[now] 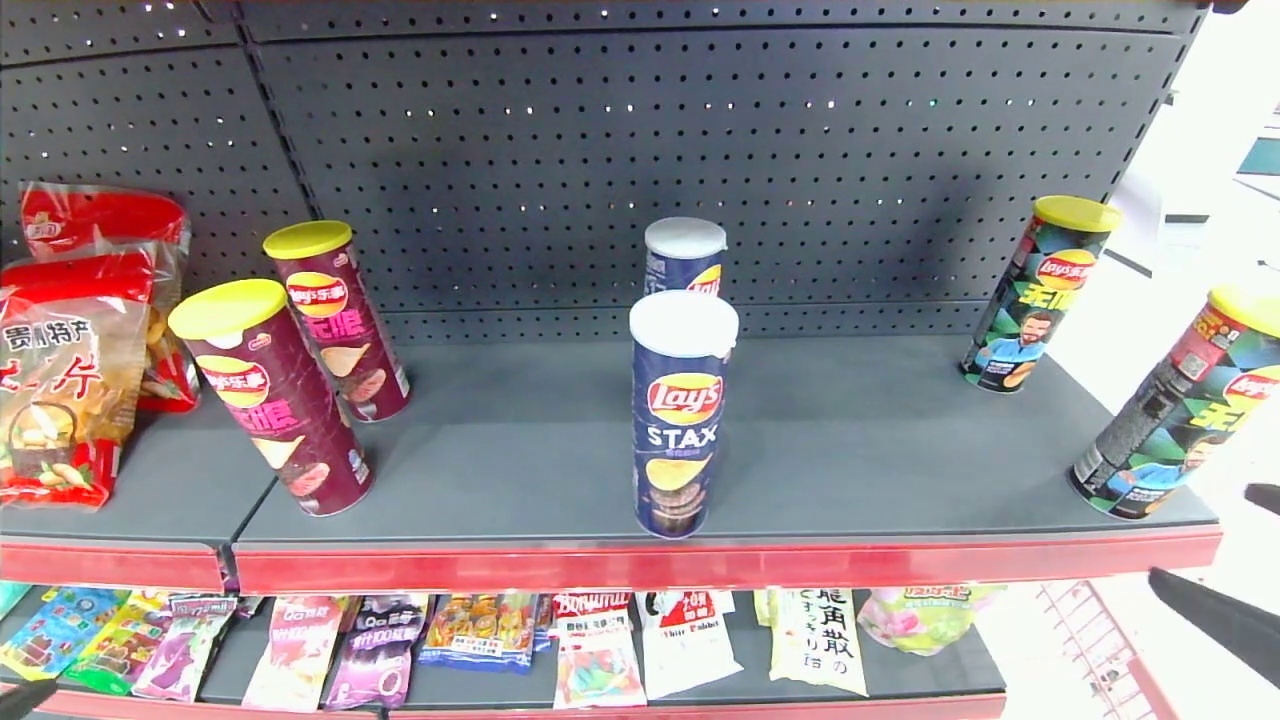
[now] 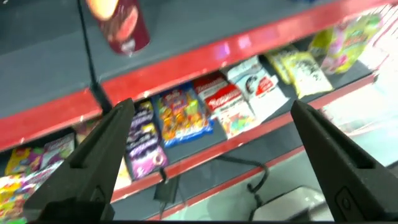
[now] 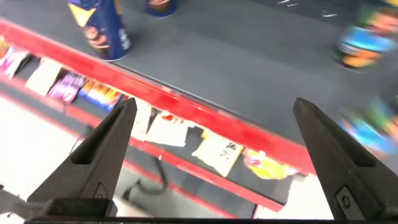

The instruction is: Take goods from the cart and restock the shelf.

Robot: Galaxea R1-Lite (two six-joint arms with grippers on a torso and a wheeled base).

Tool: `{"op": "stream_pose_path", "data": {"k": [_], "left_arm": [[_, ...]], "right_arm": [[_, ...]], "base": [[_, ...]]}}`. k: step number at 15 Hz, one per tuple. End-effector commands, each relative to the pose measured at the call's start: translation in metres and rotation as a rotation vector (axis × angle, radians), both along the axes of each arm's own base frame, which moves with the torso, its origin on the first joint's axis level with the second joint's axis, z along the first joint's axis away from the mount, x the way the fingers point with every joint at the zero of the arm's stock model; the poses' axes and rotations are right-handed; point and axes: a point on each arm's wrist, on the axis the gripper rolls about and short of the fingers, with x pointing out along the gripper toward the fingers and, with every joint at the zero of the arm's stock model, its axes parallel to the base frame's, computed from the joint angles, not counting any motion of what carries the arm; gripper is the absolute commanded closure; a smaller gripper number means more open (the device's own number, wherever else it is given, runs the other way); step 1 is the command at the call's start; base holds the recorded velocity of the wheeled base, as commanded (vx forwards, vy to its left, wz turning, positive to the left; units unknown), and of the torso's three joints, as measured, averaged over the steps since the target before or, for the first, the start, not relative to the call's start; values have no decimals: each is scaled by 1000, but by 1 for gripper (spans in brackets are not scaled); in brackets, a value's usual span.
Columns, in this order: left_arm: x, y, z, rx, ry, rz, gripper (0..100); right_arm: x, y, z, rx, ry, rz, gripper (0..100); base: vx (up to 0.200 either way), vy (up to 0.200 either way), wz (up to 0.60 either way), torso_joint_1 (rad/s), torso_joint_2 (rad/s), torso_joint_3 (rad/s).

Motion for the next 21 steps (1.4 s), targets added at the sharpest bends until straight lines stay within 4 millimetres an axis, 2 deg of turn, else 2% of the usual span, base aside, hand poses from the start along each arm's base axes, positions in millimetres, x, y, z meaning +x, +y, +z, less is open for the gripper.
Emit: {"op": "stream_pose_path", "data": {"k": [1,3,5,10,11,14,17,18,20,21], "left_arm": [[32,-13,18,-8,71,-12,0],[51,-21,25,-10,96,-50,0],[64,-26,29,1,139,-61,0],[94,-39,30,13,252,-99,0],[100,-42,28,1,282,-118,0],[121,-51,28,-4,304,-151,0],[139,-60,26,12,341,-163,0],[149,-71,29,17,352,-196,0],[159,-80,31,26,359,-217,0],[168,-87,31,34,370,-221,0]], "right_arm": [[-58,-29,-31,42,-106,-184,0],[-84,-33,-46,114,-25,-355,0],[-93,-30,-50,132,-22,-464,0],[-107,-29,-68,91,-108,-425,0],[-109,-29,-82,69,-130,-429,0],[-105,-28,-102,58,-137,-447,0],[-101,-28,-110,31,-126,-442,0],[-100,-28,-112,31,-119,-439,0],[-98,-27,-118,33,-95,-424,0],[-96,-26,-119,49,-102,-356,0]], "base": [[0,0,0,0,0,0],[0,0,0,0,0,0],[0,0,0,0,0,0],[0,0,0,0,0,0],[0,0,0,0,0,0],[0,0,0,0,0,0],[0,0,0,0,0,0],[0,0,0,0,0,0],[0,0,0,0,0,0],[0,0,0,0,0,0]]}}
